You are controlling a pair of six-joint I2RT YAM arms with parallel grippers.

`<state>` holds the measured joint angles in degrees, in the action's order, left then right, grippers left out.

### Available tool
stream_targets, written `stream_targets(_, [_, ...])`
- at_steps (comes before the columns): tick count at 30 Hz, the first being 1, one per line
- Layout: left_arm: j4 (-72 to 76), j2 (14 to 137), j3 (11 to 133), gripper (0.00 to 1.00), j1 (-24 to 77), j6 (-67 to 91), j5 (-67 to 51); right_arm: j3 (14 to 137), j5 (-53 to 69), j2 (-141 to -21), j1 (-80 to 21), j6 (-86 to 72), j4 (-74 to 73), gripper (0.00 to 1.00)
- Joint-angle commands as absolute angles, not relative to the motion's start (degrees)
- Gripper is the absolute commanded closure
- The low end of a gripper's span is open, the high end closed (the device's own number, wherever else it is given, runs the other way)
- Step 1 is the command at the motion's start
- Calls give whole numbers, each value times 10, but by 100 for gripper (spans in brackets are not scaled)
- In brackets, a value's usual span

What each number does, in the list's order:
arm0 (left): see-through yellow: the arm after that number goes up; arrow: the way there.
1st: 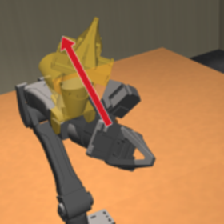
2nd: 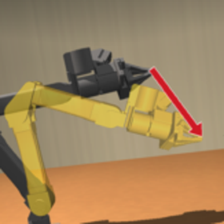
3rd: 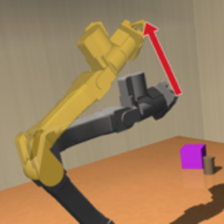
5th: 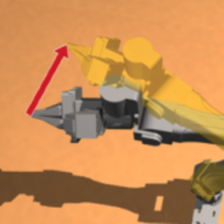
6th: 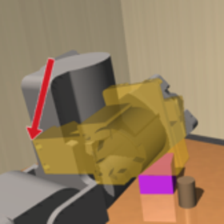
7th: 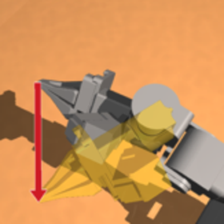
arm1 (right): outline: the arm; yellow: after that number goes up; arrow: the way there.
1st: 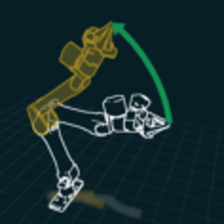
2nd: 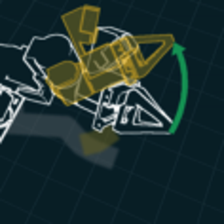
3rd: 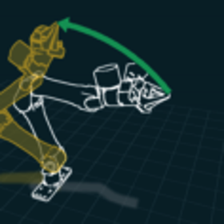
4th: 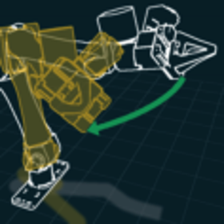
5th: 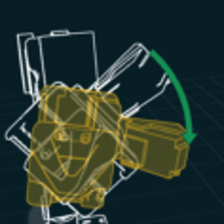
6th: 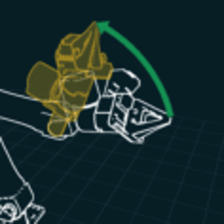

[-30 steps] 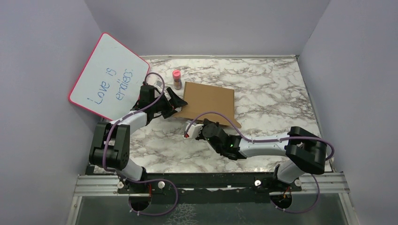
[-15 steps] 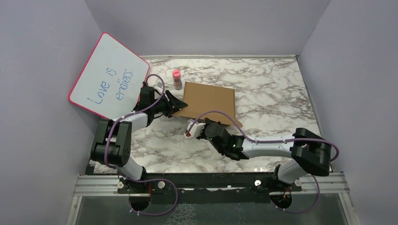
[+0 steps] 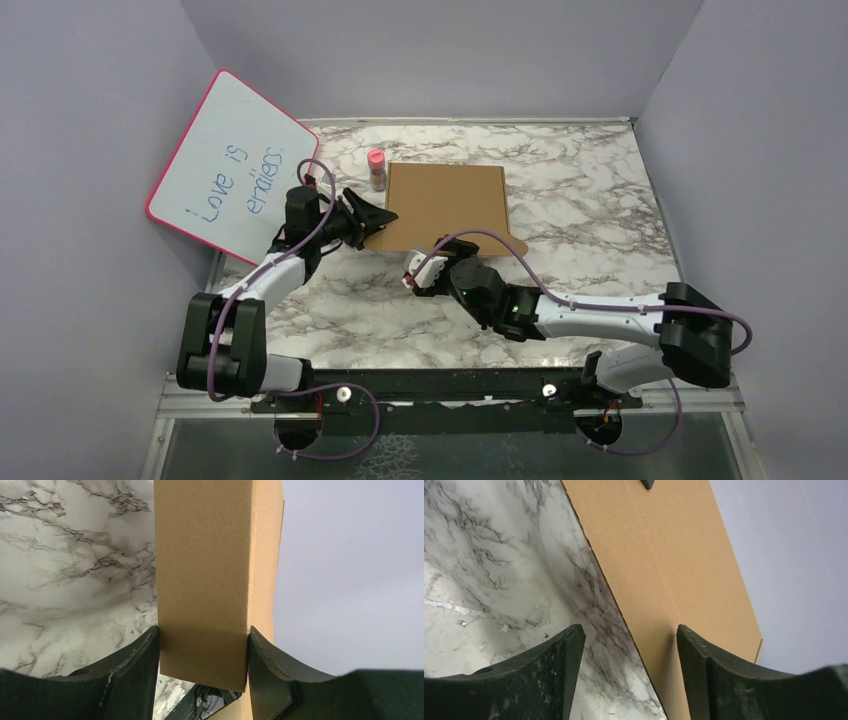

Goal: Fold the paper box

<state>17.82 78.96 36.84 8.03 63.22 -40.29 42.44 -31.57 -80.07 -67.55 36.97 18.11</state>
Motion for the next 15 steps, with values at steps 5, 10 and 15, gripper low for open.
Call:
stream_targets(5, [120,731,377,74,79,647,-368,459,-284,-780,-678,383,120,4])
stream_targets(10, [86,720,390,74,79,645,-358,473,-320,-826,-679,426,141,0])
stream_targets(15, [67,717,401,72,79,658,-357,463,-355,-867,-679,484,217,0])
